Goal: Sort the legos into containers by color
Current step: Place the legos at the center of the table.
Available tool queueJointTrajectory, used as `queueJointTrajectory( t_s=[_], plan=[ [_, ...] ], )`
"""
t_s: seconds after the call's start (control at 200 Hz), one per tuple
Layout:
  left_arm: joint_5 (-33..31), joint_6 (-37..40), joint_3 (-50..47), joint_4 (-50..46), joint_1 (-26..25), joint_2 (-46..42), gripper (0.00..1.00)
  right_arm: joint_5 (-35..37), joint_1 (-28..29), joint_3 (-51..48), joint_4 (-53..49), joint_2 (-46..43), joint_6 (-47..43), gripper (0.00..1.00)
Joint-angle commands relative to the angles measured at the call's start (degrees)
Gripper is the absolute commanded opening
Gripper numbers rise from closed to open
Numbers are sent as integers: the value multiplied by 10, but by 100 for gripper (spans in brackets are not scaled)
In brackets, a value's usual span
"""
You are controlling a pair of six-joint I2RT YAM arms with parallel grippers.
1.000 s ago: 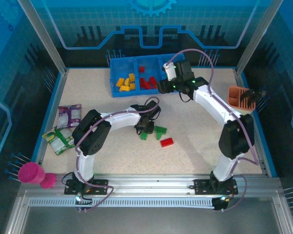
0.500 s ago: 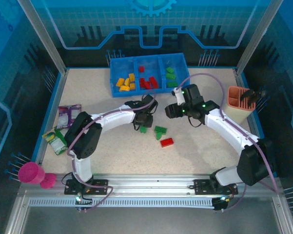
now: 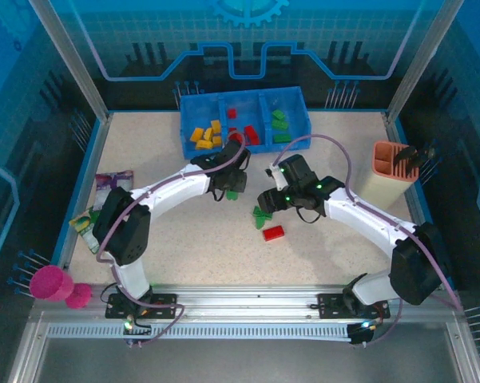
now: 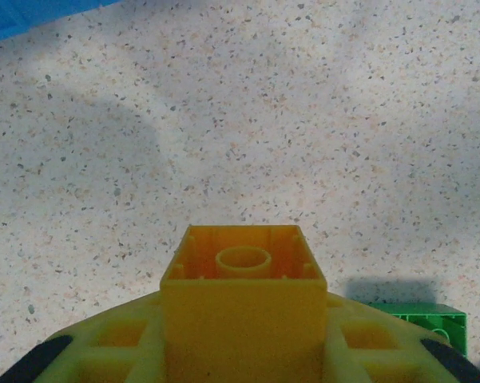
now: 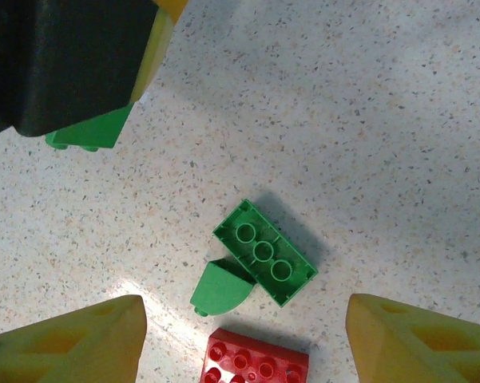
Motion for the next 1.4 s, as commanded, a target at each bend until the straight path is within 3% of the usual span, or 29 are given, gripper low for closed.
queueJointTrajectory(
  t_s=[0.0, 0.425, 0.595, 0.726, 1.141, 1.396],
  plan=[
    [14, -1, 6, 4, 2, 6, 19, 8, 5, -4, -4, -2, 10, 68],
    [38, -34, -46, 30, 1, 64, 24, 16, 5, 16, -23, 19, -10, 70],
    [38, -38, -46, 32, 1, 82, 43, 17, 5, 22, -27, 27, -14, 70],
    [38, -39, -40, 29, 1, 91, 62, 17, 4, 25, -30, 33, -17, 70],
    [13, -40, -15, 38, 4, 116, 65, 22, 4, 31, -39, 41, -24, 70],
    [30, -52, 39, 48, 11, 146, 67, 19, 2, 36, -42, 54, -30, 71]
  ],
)
